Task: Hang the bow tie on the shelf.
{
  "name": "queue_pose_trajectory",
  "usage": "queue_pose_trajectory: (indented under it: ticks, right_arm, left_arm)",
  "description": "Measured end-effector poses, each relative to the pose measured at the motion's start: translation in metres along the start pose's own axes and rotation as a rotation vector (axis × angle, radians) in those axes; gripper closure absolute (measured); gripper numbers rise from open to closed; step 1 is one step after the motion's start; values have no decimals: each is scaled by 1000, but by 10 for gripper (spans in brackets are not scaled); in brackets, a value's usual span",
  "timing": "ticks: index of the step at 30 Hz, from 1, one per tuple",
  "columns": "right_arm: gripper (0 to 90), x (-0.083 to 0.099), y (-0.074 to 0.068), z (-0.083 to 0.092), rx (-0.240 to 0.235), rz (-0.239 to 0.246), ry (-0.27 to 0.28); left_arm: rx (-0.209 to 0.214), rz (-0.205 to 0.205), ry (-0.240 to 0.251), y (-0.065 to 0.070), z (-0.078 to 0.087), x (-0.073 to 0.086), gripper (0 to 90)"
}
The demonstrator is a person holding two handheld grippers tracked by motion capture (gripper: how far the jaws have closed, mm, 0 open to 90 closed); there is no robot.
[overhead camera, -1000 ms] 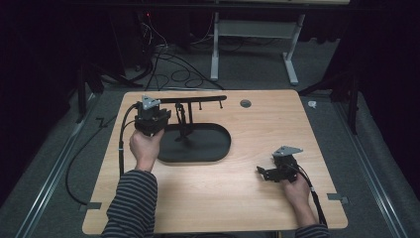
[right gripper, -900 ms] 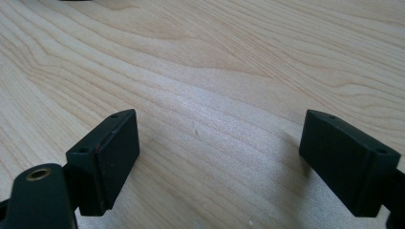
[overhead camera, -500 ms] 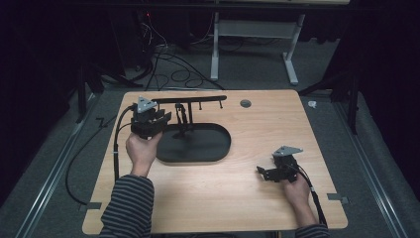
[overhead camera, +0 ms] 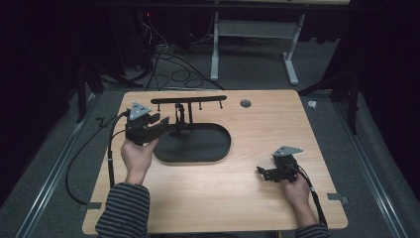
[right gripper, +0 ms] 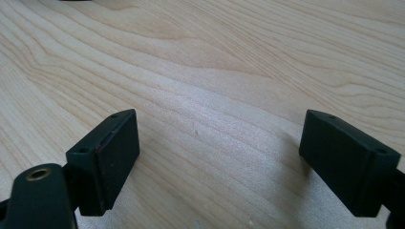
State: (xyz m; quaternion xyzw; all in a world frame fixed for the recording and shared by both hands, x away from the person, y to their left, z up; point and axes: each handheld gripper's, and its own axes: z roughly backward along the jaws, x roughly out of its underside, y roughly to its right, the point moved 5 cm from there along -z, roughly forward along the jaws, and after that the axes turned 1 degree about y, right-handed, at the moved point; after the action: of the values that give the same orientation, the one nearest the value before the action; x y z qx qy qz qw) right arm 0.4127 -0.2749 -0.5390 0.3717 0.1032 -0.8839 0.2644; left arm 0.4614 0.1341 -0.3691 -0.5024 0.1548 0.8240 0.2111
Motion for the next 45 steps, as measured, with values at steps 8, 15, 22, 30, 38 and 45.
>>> queue_pose_trajectory:
  ticks: [8,15,22,30,38,45]
  right_arm:
    - [143,0,0,0,0,0,-1]
    - [143,0,0,0,0,0,-3]
    - [143,0,0,0,-1,0,-4]
    - [143,0,0,0,-1,0,-4]
    - [143,0,0,0,-1,0,-4]
    - [143,0,0,0,-1,0,-3]
  left_arm:
    - [-10,2,7,-1,11,7,581]
    - [-13,-6,15,2,24,13,580]
    - [-14,10,14,1,30,22,572]
    - [-17,41,5,0,35,38,567]
    - [-18,60,-11,-4,36,52,561]
    - [8,82,-11,-3,37,62,556]
